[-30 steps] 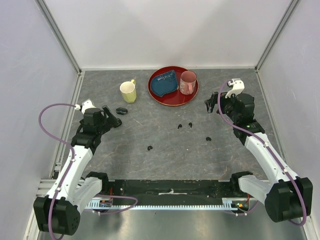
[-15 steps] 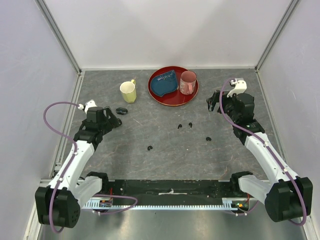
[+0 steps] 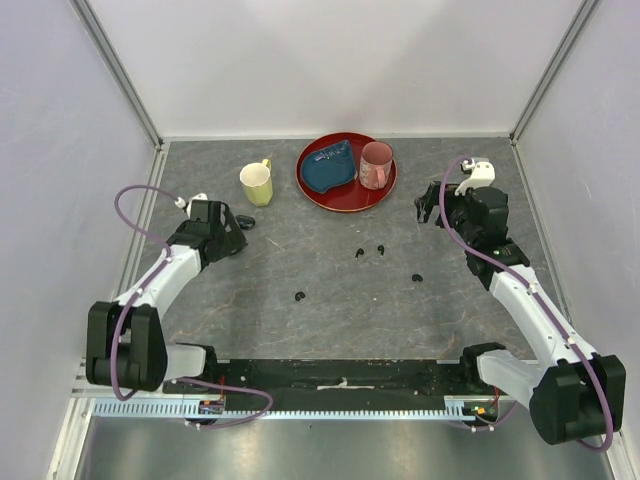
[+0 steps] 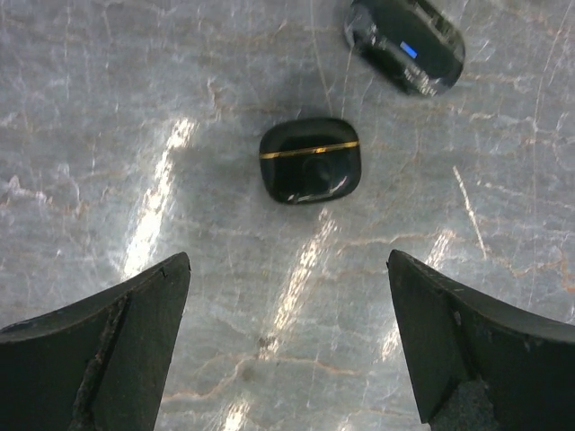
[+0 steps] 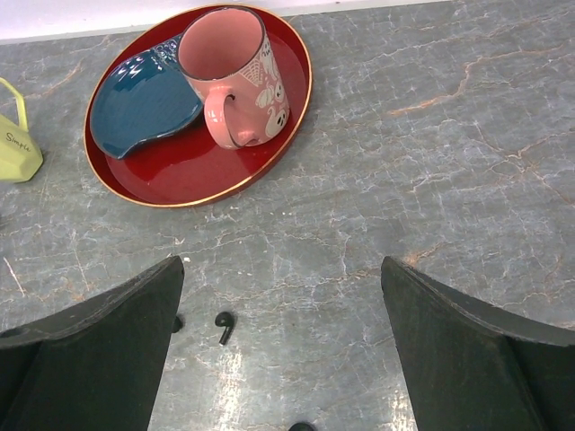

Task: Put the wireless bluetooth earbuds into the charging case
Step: Pick up the charging case at the center of the board.

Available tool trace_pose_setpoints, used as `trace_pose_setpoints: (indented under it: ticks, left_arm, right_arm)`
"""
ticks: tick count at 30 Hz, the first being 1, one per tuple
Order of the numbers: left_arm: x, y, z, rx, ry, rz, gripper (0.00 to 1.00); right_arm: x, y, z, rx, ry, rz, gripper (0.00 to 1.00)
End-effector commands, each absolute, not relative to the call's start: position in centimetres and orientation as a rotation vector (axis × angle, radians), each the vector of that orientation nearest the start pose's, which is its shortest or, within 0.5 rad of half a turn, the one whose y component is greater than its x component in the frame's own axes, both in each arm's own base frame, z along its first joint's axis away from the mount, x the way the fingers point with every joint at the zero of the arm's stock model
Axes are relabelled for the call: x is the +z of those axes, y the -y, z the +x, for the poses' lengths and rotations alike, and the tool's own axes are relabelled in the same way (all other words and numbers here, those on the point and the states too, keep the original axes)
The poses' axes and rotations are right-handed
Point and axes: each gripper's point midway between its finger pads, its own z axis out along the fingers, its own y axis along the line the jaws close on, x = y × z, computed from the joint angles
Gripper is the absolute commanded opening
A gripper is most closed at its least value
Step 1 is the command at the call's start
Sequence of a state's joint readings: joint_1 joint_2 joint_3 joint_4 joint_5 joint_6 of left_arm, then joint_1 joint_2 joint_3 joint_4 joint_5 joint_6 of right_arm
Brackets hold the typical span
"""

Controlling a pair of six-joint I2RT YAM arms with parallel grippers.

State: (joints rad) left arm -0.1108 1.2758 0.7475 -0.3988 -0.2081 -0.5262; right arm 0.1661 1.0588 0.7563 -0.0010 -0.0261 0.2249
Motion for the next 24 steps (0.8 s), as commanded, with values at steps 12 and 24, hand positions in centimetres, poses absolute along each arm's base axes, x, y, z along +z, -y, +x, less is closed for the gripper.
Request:
trace_pose_setpoints:
  ticks: [12,24]
  left_arm:
    - [7.0,1.9,36.8,0.051,-2.418,-0.466,0.94]
    - [3.6,1.9,36.9,0.085,-2.51,-0.474,0.85]
  right_arm:
    - [23.2,-6.5,36.3,0.253,-1.832,0.092,0.98]
    - [23.1,-6.2,36.6,0.234,-1.831,0.109,0.98]
